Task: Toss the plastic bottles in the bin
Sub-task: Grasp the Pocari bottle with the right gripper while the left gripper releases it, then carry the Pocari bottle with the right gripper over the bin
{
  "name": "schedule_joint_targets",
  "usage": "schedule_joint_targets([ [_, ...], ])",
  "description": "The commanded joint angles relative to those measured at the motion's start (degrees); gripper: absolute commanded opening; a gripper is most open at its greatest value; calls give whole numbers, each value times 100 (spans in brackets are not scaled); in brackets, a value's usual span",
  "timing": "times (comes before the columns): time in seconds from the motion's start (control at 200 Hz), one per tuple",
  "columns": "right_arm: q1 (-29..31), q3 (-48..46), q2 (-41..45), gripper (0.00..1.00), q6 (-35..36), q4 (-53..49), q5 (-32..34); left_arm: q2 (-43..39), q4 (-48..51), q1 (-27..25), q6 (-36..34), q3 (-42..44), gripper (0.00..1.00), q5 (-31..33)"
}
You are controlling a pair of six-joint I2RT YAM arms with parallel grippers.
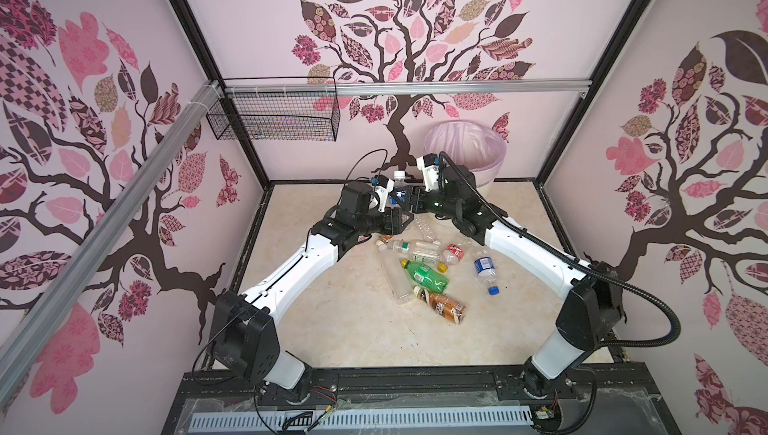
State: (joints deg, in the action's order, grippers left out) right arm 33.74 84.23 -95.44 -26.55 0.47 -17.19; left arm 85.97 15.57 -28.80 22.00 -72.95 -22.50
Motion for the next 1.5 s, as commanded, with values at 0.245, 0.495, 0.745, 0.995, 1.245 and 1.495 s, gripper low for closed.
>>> schedule_joint_targets([
  [0.245,-5,309,-177,57,167,-155,225,-71,-135,-44,-100,118,62,61],
  [0.495,-140,448,-203,54,241,-237,237,-78,-106,-47,-100,116,66,128],
  [0.745,-317,642,-253,54,342,-367,247,-153,-99,-42,-135,132,83,150],
  [0.995,-508,788,-273,53,570,-564,407,-188,-103,-46,-148,148,98,157],
  [1.245,-649,1813,-363,52,1177,-1259,993,-323,-110,-67,-252,160,98,174],
  [1.495,-764,3197,-302,52,1888,-1808,1864,-448,106,-188,-447,-261,98,317],
])
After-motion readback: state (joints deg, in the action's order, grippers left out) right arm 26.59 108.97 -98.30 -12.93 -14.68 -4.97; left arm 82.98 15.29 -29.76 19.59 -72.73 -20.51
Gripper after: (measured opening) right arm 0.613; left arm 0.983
